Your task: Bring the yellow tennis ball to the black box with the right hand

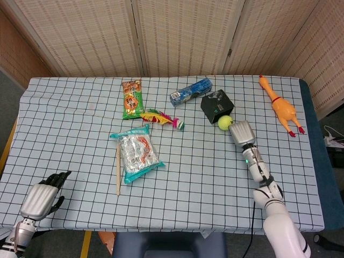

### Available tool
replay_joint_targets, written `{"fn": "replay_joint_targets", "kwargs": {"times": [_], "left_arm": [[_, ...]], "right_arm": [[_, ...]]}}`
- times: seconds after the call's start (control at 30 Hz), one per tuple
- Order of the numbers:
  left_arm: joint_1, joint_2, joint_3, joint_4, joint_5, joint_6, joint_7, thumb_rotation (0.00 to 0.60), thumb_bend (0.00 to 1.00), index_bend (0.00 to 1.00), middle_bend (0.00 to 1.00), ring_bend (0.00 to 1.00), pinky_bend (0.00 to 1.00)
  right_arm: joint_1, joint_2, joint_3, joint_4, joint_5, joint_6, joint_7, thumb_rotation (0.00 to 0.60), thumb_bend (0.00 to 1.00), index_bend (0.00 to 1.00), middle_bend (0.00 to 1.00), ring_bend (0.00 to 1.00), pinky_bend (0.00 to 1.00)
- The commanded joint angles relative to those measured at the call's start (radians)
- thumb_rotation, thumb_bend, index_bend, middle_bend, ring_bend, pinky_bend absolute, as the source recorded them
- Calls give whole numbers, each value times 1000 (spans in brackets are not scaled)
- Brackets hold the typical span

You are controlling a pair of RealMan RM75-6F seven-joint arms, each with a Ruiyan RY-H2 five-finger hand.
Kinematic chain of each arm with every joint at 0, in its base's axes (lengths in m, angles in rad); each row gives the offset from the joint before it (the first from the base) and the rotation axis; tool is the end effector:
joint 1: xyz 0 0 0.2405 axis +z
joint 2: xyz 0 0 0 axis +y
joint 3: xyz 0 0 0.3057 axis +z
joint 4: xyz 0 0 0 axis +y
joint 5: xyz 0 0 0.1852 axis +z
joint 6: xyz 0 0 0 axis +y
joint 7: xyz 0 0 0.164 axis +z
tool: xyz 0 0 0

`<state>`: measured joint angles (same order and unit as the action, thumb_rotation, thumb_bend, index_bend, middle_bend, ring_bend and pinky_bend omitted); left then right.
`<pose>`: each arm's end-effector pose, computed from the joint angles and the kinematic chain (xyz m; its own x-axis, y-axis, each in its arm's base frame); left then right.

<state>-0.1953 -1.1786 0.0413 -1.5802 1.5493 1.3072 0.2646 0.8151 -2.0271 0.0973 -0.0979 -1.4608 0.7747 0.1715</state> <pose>-0.3372 0.2183 0.1413 0.6275 0.1770 0.7582 0.7766 -0.2121 -0.5932 -0.2887 -0.4742 -0.0326 0.7645 -0.1328 0.6308 -0.6435 -0.2154 0.7345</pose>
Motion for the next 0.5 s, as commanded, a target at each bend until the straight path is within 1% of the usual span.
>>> {"fn": "replay_joint_targets", "kwargs": {"times": [0.03,0.13,0.17,0.23,0.27,0.33,0.4,0.5], "left_arm": [[-1,0,0,0,-2,-2,1,600,424,87,169,186,483],[-2,-1,2,0,-1,-4,2,600,424,86,169,186,483],[-3,-2,3,1,-1,-5,2,600,425,86,169,186,483],[-3,-2,3,1,-1,-5,3,600,424,86,169,186,484],[-3,-2,2,1,-3,-5,3,600,424,86,169,186,484],[-4,-2,2,0,-5,-7,3,600,425,86,169,186,484],[-4,-3,2,1,-7,-8,3,600,424,86,169,187,484],[-5,-3,3,1,-7,-9,3,600,424,86,169,188,484]], "right_arm": [[-1,2,-3,-3,-3,-2,10,600,982,665,647,544,849],[-1,6,-3,-12,-2,0,44,600,978,620,587,489,769],[-1,7,-1,-15,-1,0,65,600,956,603,566,467,742],[0,10,-1,-19,-1,-1,98,600,885,571,531,431,694],[1,12,-2,-20,-3,2,118,600,832,550,509,407,664],[1,14,-8,-20,-9,5,145,600,768,521,479,372,627],[1,15,-14,-18,-14,9,168,600,695,497,455,318,583],[0,14,-18,-15,-19,21,196,600,630,457,417,256,542]]}}
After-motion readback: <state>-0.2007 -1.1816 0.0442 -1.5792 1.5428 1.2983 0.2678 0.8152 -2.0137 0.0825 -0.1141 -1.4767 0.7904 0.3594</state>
